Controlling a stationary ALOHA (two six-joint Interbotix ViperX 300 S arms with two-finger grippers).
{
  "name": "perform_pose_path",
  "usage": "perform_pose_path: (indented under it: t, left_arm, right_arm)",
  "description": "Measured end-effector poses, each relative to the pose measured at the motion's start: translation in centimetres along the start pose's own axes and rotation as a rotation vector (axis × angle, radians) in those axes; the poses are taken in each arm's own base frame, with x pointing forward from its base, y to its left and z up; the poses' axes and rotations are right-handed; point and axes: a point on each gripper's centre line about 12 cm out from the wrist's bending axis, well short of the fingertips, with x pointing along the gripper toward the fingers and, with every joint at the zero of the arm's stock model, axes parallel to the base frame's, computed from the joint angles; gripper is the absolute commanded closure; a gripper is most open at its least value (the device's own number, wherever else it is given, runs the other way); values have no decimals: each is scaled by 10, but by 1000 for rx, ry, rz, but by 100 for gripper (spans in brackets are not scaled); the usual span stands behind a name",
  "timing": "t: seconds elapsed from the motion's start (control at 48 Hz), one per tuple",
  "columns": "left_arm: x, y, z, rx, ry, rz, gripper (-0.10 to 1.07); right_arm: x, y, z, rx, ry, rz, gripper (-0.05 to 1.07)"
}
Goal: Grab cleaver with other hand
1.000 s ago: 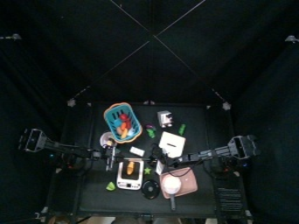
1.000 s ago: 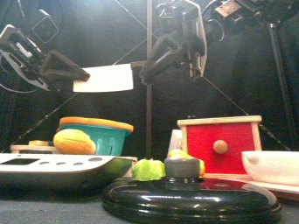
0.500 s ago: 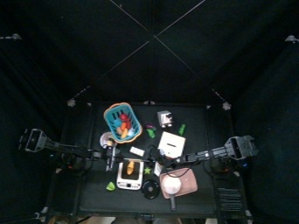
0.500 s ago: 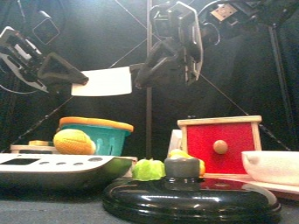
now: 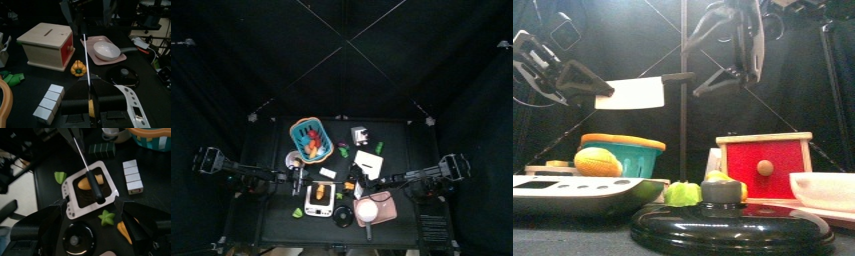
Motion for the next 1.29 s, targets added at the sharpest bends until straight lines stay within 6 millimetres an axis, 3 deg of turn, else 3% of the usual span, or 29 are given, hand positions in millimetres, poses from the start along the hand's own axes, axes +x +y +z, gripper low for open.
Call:
perform_pose_path:
  t: [0.271, 0.5, 0.896, 1.062, 1.292]
  left_arm:
    - [0, 0, 0, 2, 0, 0, 70]
    - [0, 0, 0, 2, 0, 0, 70]
    - [0, 1, 0, 3, 0, 3, 70]
    - [0, 1, 0, 5, 0, 5, 70]
    - [0, 2, 1, 4, -3, 6, 70]
  right_arm:
    - [-28, 2, 24, 227, -57, 28, -1]
    - [-32, -1, 19, 484, -19, 25, -1]
    - [-65, 18, 18, 785, 57, -8, -1]
    - [-88, 27, 27, 799, 66, -36, -1]
    - [-115, 34, 47, 587, 83, -104, -1]
